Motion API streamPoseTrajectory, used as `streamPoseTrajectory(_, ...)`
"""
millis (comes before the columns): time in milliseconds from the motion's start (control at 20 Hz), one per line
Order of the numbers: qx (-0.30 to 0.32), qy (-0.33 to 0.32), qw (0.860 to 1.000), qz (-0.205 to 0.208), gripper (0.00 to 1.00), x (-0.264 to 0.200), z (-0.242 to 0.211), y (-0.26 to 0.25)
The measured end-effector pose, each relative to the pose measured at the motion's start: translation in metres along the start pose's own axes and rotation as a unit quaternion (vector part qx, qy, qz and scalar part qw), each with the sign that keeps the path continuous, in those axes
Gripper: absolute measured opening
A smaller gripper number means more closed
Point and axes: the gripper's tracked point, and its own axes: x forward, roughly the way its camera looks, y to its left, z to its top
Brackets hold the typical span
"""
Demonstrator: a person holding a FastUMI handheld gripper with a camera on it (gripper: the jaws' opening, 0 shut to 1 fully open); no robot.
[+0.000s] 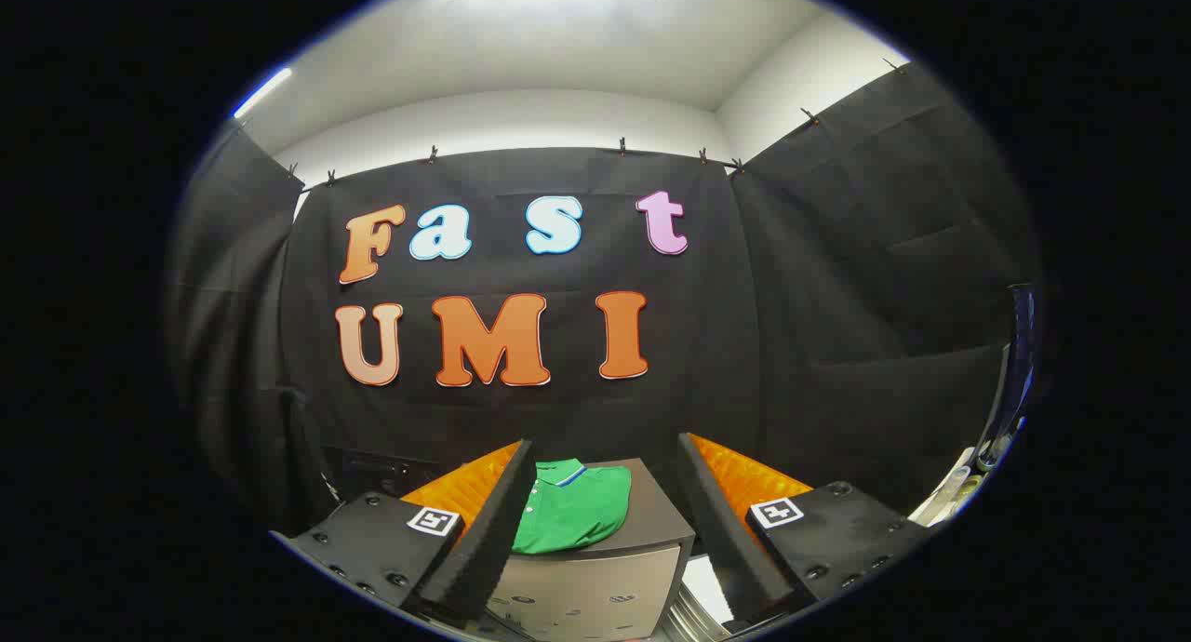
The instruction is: Put the clothes into the washing machine and then close the washing machine lid.
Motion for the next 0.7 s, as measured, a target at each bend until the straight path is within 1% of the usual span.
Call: streamPoseTrajectory(700,0.001,0.006,1.000,0.005,0.98,0.014,-0.003,0.008)
